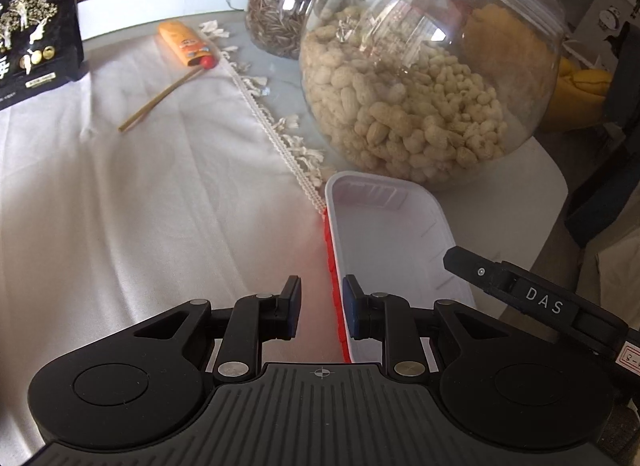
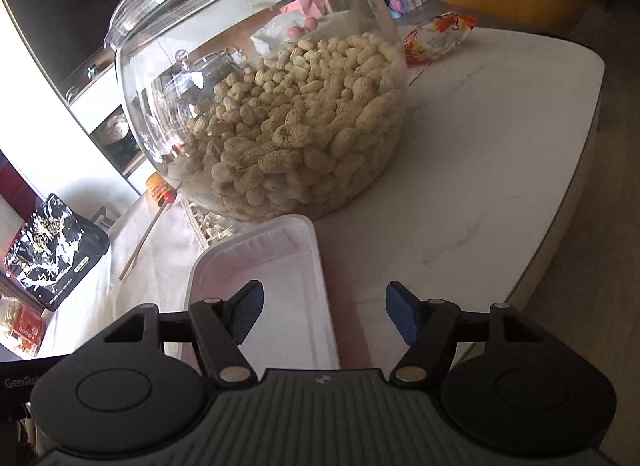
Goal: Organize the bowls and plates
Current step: 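Move both grippers to the white-and-red rectangular tray beside the peanut jar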
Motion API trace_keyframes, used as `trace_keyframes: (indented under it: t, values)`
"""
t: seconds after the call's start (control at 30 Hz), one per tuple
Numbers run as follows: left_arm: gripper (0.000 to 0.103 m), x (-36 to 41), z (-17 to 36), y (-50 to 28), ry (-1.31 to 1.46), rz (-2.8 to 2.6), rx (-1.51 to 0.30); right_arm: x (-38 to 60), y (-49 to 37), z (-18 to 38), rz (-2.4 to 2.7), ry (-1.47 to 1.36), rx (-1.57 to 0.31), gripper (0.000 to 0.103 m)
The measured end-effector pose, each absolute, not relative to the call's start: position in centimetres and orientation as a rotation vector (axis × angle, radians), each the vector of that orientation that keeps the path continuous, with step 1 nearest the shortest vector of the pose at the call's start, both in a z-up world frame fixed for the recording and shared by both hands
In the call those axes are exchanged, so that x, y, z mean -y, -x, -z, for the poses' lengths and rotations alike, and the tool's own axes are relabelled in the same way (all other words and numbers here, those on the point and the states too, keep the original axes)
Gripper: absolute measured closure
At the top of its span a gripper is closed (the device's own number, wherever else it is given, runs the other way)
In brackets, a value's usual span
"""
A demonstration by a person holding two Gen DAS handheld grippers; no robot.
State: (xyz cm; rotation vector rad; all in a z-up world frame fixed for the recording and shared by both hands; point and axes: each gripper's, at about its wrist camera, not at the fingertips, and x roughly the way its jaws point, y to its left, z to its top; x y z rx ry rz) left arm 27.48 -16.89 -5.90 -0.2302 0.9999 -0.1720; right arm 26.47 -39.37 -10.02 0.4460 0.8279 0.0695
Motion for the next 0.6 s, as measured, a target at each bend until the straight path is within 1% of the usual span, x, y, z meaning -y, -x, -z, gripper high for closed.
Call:
trace_keyframes:
  t: [0.23, 0.43, 0.47, 0.5, 0.53, 0.6]
  values:
    - [0.078, 17.0, 6.7, -27.9, 0.201, 0.171, -1.03, 37.1, -27.6, 10.1, -0.166, -0.425, -0.896, 0.035]
    - [0.078, 16.5, 6.6, -27.3, 0.227, 0.209, -1.039, 35.1, -27.6, 9.6, -0.206, -0.39, -0.878, 0.035]
    - [0.081, 16.4, 6.6, -27.2, 0.232, 0.22, -1.042, 34.7, -27.5, 9.6, -0.213, -0.38, -0.873, 0.035]
    - [0.081, 16.3, 6.6, -27.1, 0.233, 0.229, -1.044, 34.2, -27.5, 9.5, -0.219, -0.366, -0.867, 0.038]
    - [0.082, 16.2, 6.6, -26.9, 0.235, 0.235, -1.044, 33.9, -27.5, 9.4, -0.222, -0.355, -0.865, 0.044]
    - [0.082, 15.8, 6.7, -26.6, 0.25, 0.248, -1.043, 33.3, -27.6, 9.5, -0.235, -0.343, -0.877, 0.052]
